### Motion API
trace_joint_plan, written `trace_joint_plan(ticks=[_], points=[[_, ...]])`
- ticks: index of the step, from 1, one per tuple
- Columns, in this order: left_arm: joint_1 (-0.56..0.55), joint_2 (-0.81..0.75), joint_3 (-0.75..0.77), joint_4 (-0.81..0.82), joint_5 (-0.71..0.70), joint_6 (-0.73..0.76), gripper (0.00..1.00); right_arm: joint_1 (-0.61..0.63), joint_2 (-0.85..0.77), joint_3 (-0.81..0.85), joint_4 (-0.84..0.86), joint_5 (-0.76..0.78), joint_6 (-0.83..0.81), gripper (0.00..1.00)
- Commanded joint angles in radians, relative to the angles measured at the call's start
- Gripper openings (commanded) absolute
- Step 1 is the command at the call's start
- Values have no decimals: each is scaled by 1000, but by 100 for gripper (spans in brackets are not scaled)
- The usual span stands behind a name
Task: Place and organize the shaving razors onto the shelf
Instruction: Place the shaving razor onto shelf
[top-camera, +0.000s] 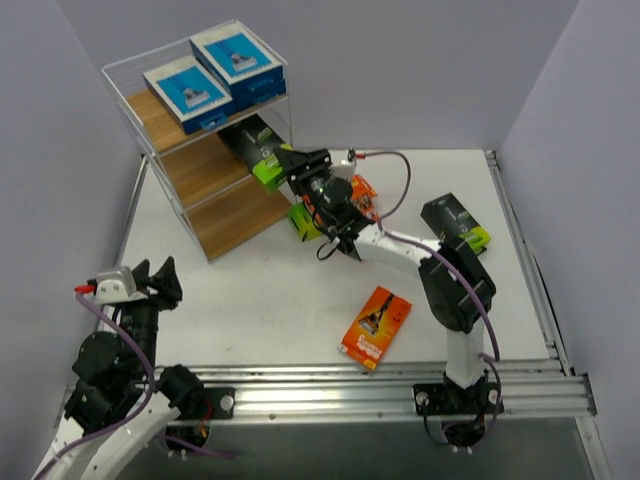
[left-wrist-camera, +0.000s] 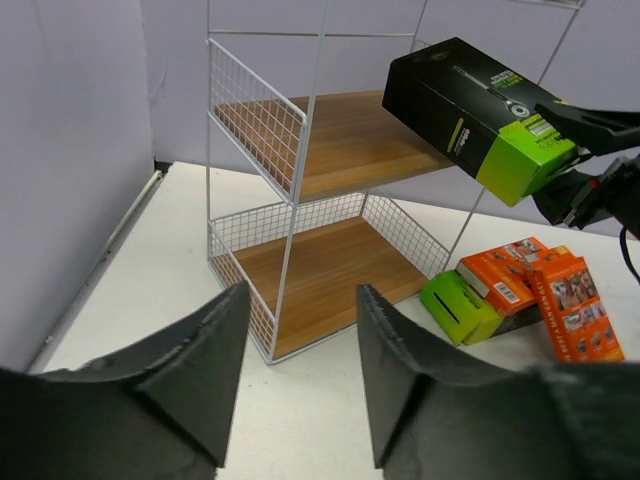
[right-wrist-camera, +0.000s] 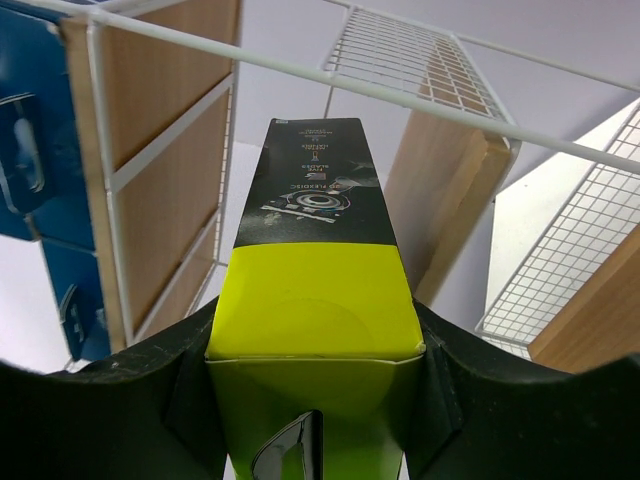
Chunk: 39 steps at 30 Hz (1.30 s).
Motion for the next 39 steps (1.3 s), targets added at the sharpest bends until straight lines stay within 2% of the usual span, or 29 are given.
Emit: trace_joint_plan(ticks=[1,2,3,7,10,15,16,21,22,33,39], points=[[-9,-12,-1,38,-15,-6,61,-10,-9,131,68,-10,32,0],[-11,-12,-1,38,-15,-6,64,-10,-1,163,46,-7,32,0],[-14,-13,-2,41,-16,-8,73,-10,11,179,7,2,34,0],[-21,-29,-7,46,-19,-5,87,-11,40,237,-44,8,39,6],[-24,-41,-10,47,-32,-3,92,-11,62,263,-67,25,52,11],[-32,-45,-11,47,-33,0,93,-11,86,279,-89,52,92,27],[-35,-45,-11,46,-35,0,93,-11,86,286,-98,60,91,36],[-37,-45,-13,46,-32,-2,93,-10,69,288,-127,82,80,58],[-40,-45,-13,47,-32,-2,93,-10,65,288,-132,82,72,65],[-41,-44,-11,41,-33,0,93,-5,-64,222,-279,111,-41,91],[-40,-36,-10,40,-26,2,93,-8,-89,219,-314,88,-81,92]])
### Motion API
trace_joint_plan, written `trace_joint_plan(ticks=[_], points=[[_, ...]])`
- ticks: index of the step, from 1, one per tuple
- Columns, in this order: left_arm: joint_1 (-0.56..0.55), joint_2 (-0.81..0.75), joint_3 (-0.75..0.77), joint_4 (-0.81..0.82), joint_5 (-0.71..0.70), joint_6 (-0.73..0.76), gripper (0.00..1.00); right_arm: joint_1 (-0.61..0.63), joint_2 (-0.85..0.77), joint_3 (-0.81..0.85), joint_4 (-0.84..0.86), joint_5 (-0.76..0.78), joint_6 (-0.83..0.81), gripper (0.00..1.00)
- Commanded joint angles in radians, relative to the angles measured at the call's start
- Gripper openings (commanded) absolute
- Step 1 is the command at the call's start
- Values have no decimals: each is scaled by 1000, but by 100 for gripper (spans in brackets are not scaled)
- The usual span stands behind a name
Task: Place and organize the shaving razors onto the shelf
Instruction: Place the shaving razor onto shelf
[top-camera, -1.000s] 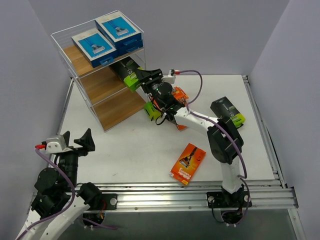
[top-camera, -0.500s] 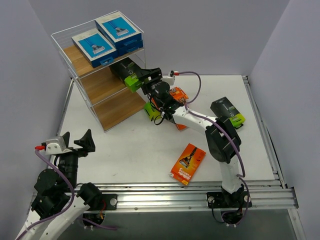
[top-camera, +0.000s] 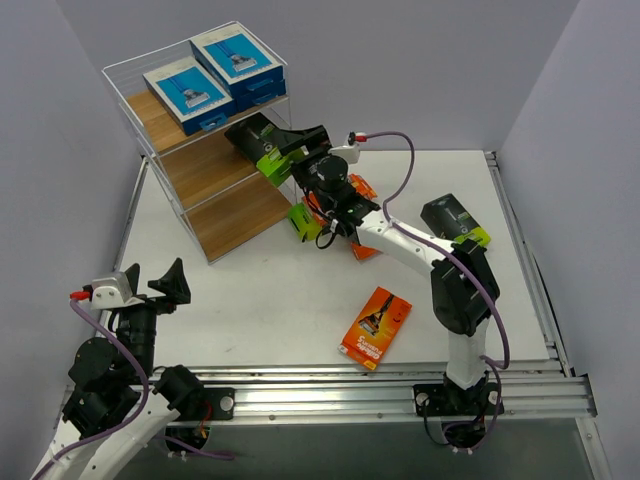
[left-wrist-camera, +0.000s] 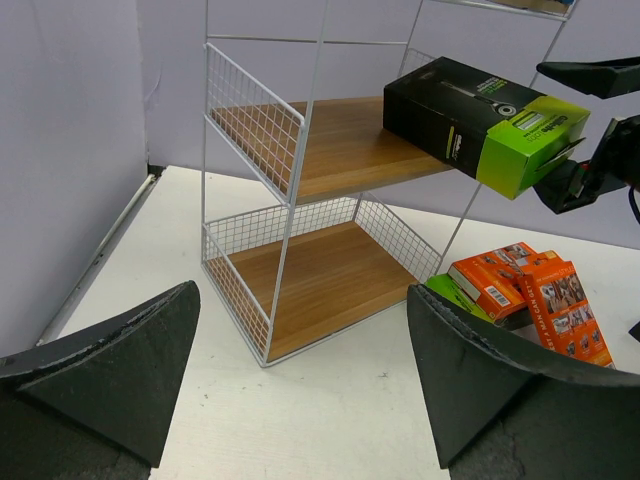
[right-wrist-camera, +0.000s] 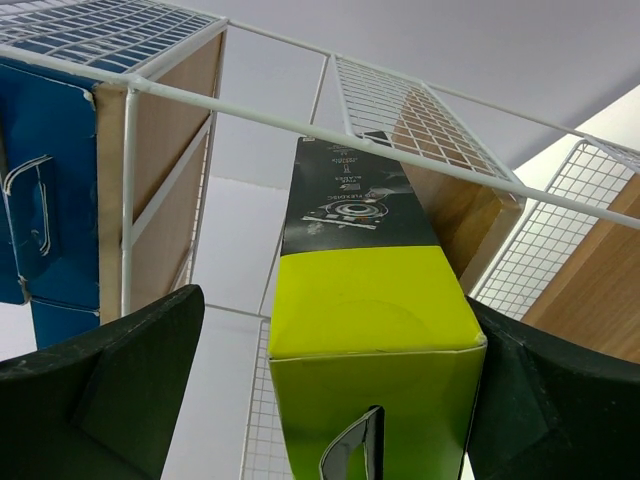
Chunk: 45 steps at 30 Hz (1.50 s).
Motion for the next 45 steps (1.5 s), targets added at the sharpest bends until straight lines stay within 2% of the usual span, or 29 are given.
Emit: trace_joint_plan(ticks=[1,11,19,34,45], points=[[-6,4,4,34,-2,7,93,-3,-84,5,43,-2,-34,92],[-6,13,5,28,2,6,93,-9,-51,50,-53,-59,-17,91],[-6,20,9,26,12,6,93,-9,-41,93,-122,-77,-45,100],[-19,26,12,17,18,4,93,-10,8,131,-173,-99,-5,100],[-22,26,15,14,19,3,93,-4,90,235,-208,-96,30,100]])
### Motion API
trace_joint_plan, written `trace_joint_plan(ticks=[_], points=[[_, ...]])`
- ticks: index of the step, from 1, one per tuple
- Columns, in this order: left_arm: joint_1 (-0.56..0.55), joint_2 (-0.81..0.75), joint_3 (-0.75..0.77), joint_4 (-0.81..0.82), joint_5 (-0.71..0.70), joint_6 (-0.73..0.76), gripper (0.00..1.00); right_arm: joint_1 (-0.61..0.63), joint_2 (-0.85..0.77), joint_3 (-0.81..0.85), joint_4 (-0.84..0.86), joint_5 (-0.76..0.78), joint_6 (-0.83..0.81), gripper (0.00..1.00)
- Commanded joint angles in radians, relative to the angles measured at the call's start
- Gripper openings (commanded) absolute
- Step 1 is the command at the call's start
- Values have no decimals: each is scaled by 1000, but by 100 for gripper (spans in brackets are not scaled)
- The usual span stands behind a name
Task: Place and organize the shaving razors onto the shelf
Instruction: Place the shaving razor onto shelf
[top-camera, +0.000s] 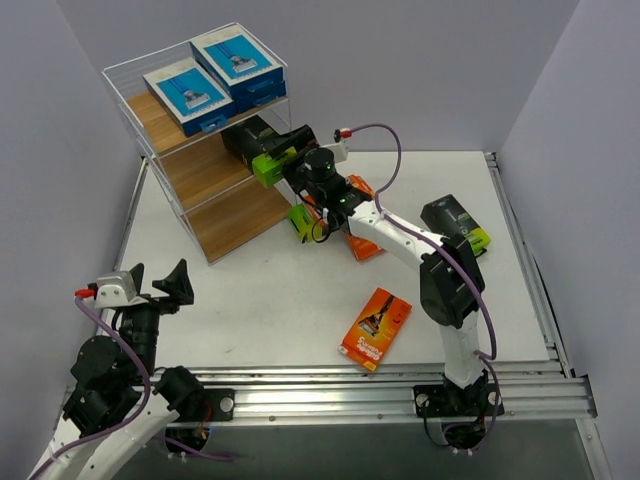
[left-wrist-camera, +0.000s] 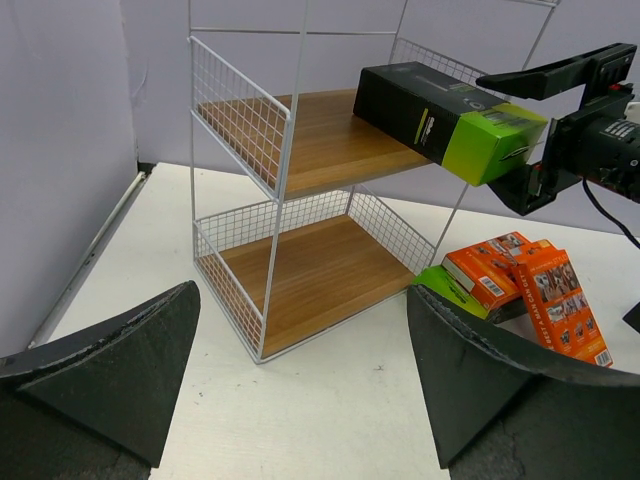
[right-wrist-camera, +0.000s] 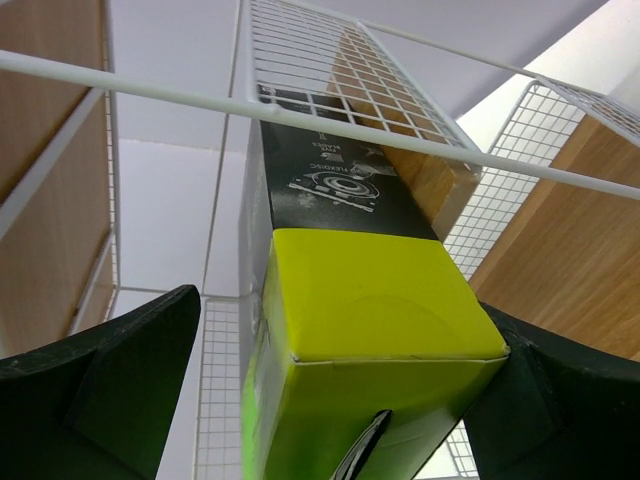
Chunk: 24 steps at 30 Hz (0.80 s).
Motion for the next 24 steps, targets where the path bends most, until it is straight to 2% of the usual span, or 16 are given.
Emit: trace_joint_plan(ticks=[1,7,24], points=[[-5,10,15,14,10,3,93,-2,9,69,32,-4,18,100],[-11,14,16,11,8,4,93,-3,5,74,15,-10,8,100],[-13,45,33,-10,7,-2,93,-19,-106,-50,38,-22,0,100]])
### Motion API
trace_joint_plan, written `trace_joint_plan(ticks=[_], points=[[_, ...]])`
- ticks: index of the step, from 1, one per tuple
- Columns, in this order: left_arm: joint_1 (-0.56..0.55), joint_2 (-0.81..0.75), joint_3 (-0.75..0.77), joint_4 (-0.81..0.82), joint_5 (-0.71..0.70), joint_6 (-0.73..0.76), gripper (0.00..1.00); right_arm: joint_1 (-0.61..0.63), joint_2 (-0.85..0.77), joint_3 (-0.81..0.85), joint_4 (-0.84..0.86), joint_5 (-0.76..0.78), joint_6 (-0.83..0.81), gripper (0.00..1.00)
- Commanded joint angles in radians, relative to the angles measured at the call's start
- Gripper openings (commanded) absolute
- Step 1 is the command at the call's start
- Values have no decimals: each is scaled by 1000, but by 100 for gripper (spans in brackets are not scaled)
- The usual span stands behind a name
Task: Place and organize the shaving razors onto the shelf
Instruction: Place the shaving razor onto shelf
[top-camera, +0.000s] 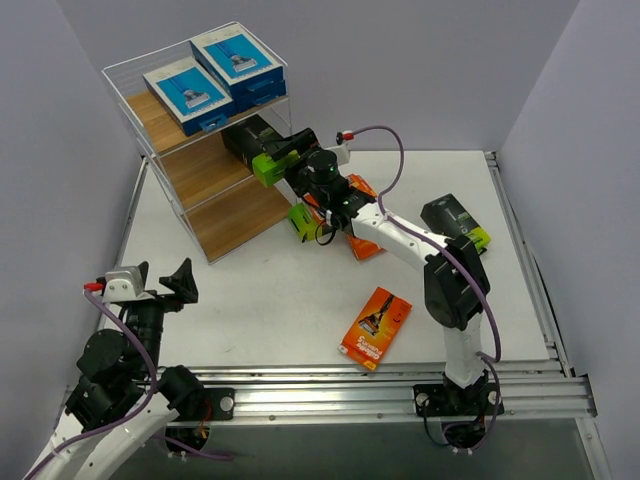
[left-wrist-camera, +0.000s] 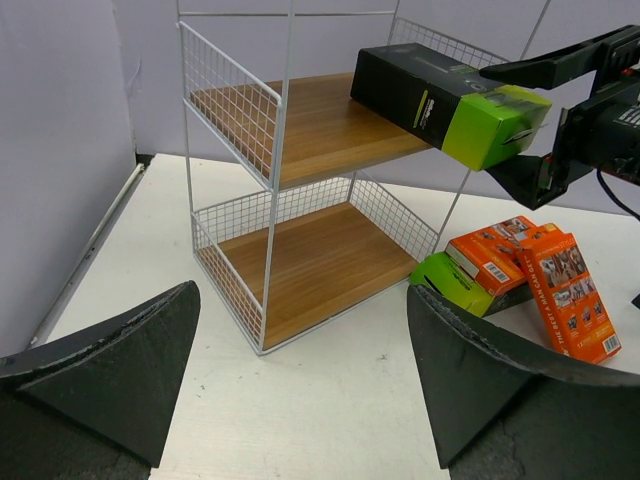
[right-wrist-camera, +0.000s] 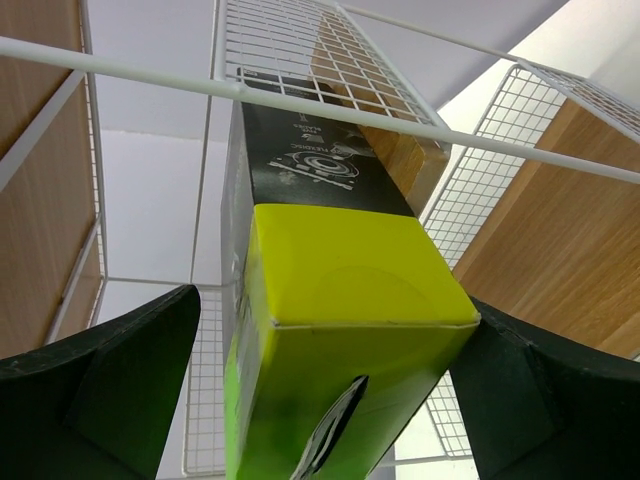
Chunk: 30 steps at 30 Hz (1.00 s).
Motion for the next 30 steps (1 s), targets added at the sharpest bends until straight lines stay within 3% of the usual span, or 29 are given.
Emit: trace_joint_plan(ticks=[1,24,30], points=[[-4,16,31,-4,5,-2,93,-13,-102,-27,59,-8,-13,100],[-6,30,39,-13,0,-2,95,-39,-307,-266,105,-19,-15,99],[-6,30,36,-10,2,0,95,-39,-324,-320,149,-54,-8,77]])
